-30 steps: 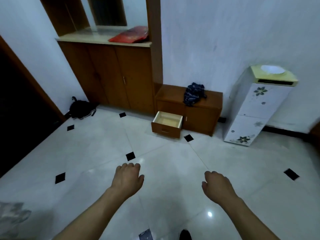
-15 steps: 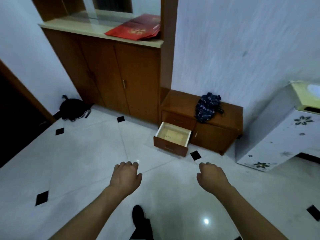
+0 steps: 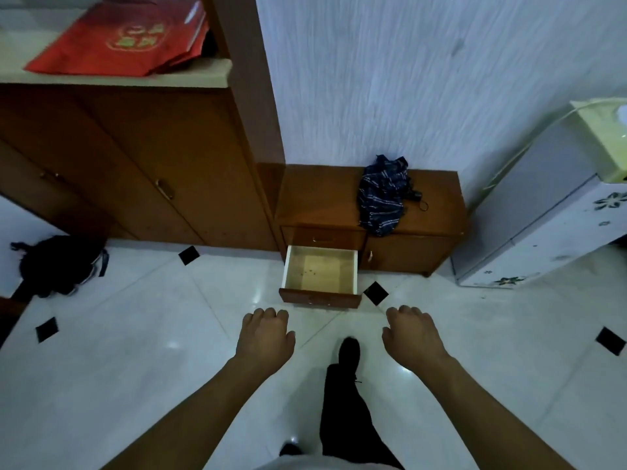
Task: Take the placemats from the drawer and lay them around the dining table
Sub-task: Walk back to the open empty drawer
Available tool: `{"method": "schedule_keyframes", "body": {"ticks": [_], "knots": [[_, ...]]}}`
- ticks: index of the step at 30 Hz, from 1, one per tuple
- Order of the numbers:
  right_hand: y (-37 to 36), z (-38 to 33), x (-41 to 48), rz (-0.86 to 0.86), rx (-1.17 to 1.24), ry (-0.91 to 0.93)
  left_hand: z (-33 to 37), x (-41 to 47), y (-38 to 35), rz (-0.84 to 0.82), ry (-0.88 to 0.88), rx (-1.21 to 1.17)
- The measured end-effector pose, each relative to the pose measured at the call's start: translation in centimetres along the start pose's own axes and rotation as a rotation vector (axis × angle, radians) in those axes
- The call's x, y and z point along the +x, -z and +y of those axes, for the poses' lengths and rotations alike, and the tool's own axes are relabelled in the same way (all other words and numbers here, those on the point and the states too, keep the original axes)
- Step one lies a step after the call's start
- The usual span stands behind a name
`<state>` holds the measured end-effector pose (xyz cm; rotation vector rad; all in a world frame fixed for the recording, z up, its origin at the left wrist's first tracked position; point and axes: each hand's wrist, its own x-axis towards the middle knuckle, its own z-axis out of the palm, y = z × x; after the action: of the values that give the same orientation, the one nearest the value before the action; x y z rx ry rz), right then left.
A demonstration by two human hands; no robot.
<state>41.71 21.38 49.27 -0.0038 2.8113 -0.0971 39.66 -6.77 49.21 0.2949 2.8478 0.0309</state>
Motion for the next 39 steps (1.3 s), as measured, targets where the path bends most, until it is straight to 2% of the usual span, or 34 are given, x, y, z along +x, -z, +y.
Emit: {"method": "schedule_keyframes", "body": {"ticks": [6, 11, 14, 17, 21, 24, 26, 28, 30, 33, 36, 39], "knots": [[-4.0, 0.6, 14.3, -0.115, -0.024, 0.068, -0.8, 13.0, -3.3, 0.006, 0.046, -0.099], [-10.3, 0.3, 23.3, -0.275, 0.023, 0.078, -1.1, 21.6, -10.1, -0.138, 0.082, -0.159], [-16.3, -0.1, 27.4, -0.378, 0.243, -0.08, -2.0, 25.2, -16.8, -0.202, 0.208, -0.321], [-23.0, -0.2, 30.8, -0.523, 0.544, -0.349, -2.9, 28.9, -24.5, -0.277, 0.472, -0.539], [-31.7, -0.8, 33.9, -0.65, 0.729, -0.624, -3.9, 32.4, -32.9, -0.39, 0.824, -0.751], [-36.9, -1.5, 36.2, -0.691, 0.787, -0.703, -5.1, 34.3, -38.1, -0.477, 0.946, -0.833], [-39.8, -1.9, 37.6, -0.714, 0.872, -0.77, -5.7, 35.7, -41.3, -0.511, 1.094, -0.985], [-42.0, -2.3, 38.7, -0.737, 1.011, -0.835, -6.1, 36.9, -44.1, -0.542, 1.107, -1.025], [-44.0, -2.6, 39.6, -0.736, 0.985, -0.772, -6.5, 37.8, -46.1, -0.629, 1.076, -1.105], [-46.4, -2.8, 40.9, -0.691, 0.637, -0.442, -6.5, 39.5, -48.4, -0.621, 0.995, -1.134], [-47.7, -2.4, 42.1, -0.656, 0.383, -0.177, -6.2, 40.7, -49.3, -0.563, 0.821, -0.888], [-47.9, -1.5, 42.8, -0.62, 0.159, -0.027, -6.8, 41.2, -49.4, -0.484, 0.597, -0.639]]}}
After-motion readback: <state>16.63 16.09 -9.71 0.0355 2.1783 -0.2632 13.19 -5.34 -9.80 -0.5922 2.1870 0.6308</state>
